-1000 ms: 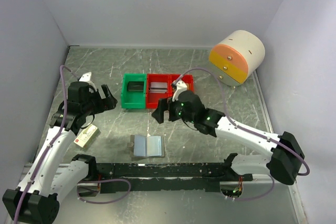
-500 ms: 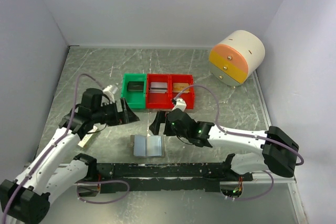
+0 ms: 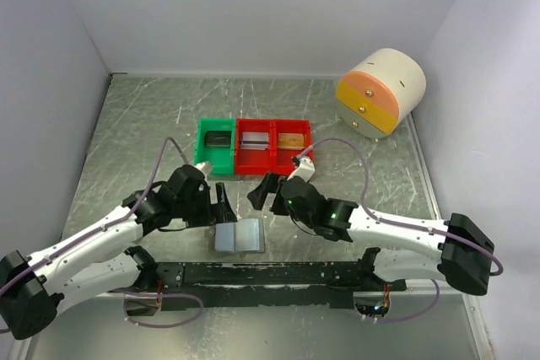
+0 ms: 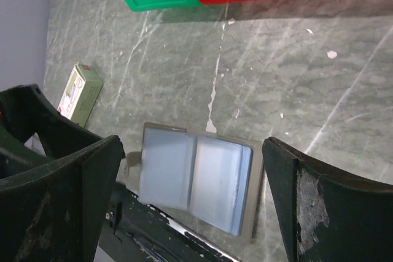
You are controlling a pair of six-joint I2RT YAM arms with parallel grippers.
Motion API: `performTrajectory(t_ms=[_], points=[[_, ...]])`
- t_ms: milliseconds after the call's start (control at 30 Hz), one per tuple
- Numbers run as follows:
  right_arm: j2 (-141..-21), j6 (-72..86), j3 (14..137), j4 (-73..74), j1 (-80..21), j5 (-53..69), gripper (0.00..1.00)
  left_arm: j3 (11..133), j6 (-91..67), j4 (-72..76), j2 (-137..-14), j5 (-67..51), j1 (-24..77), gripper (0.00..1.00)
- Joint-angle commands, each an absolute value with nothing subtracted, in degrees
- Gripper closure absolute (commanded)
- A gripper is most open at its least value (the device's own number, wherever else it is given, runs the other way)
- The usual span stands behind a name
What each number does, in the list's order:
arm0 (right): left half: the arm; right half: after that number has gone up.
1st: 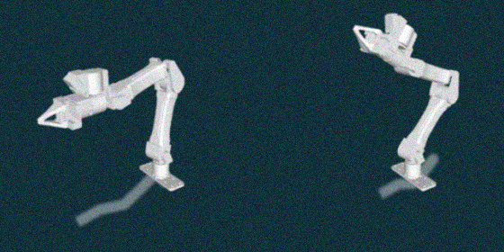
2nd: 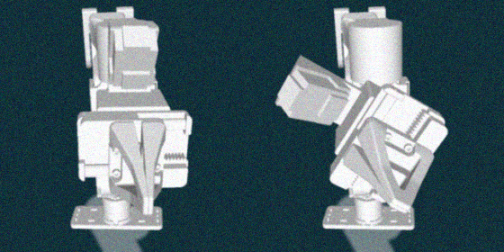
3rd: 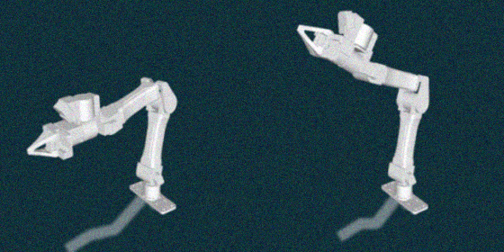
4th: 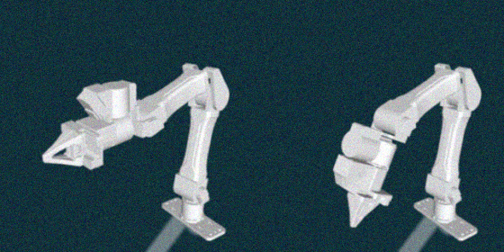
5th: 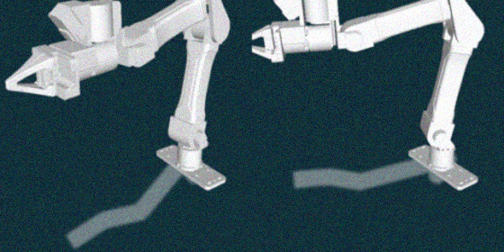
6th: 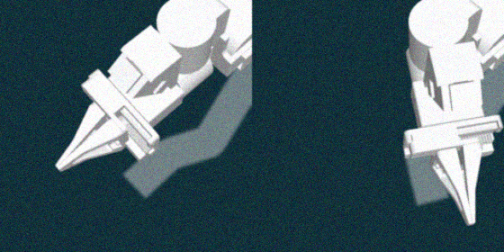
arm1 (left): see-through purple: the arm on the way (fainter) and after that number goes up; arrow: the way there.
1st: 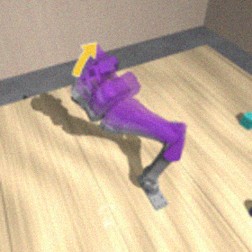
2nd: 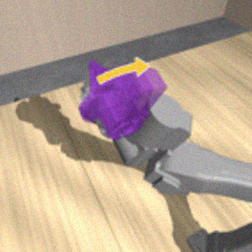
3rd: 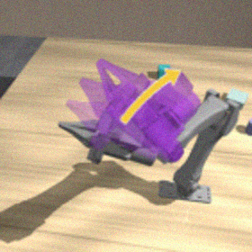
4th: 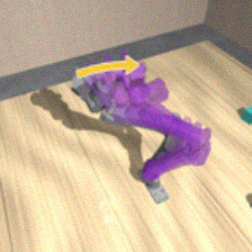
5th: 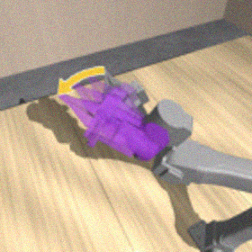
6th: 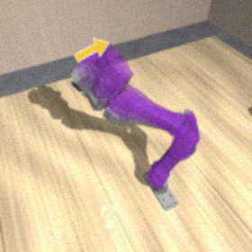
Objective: Take the credit cards out of the card holder
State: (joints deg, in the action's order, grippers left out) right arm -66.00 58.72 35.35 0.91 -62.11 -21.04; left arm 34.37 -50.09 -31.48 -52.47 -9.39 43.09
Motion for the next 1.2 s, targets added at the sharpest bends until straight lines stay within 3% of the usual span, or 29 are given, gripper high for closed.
performTrajectory(t_ms=[0,233,467,633,1167], points=[[-63.9,62.8,32.5,-0.6,-62.4,-20.8,0.0,34.6,-54.7,-36.6,-52.8,2.7,43.8,0.06],[-68.3,60.2,33.9,-3.7,-62.4,-10.3,0.1,31.2,-56.1,-36.8,-51.7,4.2,43.8,0.11],[-77.3,62.1,37.0,-4.7,-62.7,0.1,0.41,29.5,-56.4,-35.6,-53.7,3.0,43.8,0.2],[-82.0,66.1,36.2,-6.0,-63.2,2.6,0.5,29.5,-56.2,-37.2,-53.5,4.7,43.8,0.24],[-83.1,68.1,38.0,4.6,-64.1,-4.3,0.54,27.5,-55.2,-34.4,-54.9,2.0,43.7,0.43]])
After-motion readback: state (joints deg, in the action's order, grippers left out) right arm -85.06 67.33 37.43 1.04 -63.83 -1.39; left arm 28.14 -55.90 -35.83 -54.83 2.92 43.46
